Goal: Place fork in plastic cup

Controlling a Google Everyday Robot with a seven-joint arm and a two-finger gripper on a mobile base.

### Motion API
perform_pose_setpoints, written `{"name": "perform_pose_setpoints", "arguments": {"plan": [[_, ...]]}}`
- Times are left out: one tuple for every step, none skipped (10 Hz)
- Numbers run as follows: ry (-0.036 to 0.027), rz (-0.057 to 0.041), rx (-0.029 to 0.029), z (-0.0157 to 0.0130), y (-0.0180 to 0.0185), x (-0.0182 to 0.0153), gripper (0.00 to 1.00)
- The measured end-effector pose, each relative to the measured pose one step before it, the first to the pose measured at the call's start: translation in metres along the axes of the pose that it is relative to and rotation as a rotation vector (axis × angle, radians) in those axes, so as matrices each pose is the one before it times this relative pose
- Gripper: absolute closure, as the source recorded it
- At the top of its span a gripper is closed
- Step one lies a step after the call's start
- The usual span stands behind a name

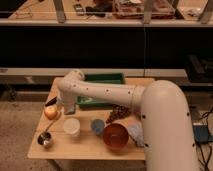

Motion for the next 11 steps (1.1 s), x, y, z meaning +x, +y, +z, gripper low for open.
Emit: {"name": "perform_pose_setpoints", "arguments": {"plan": [[-0.00567,-0.00241,-0.00538,0.00716,-0.0003,-0.00138,0.6],[-0.00656,-0.00517,-0.00613,0.00778,-0.00219,-0.00302,0.6],[-0.00509,-0.00254,-0.00548,0.00592,-0.00115,-0.00186,0.6],[-0.00194,0.0013,-0.00524,0.00461,0.0004,0.00064,0.6],[-0.00442,0.00444,-0.005,0.00586,-0.00015,0.0021,0.6],[-0.00339,0.0012,-0.00462,0.00415,-0.00163,0.00145,0.6],[-0.00378,-0.0015,-0.0042,0.00378,-0.00253,-0.00003,0.6],[-0.00502,-0.00368,-0.0076,0.006,-0.00408,-0.00045,0.6],[-0.00196,-0.00228,-0.00543,0.00344,-0.00233,0.00019,0.6],[-0.00288,-0.00199,-0.00832,0.00468,-0.00173,0.00064,0.6],[-0.00234,-0.00248,-0.0085,0.00425,-0.00083,0.00039,0.6]]}}
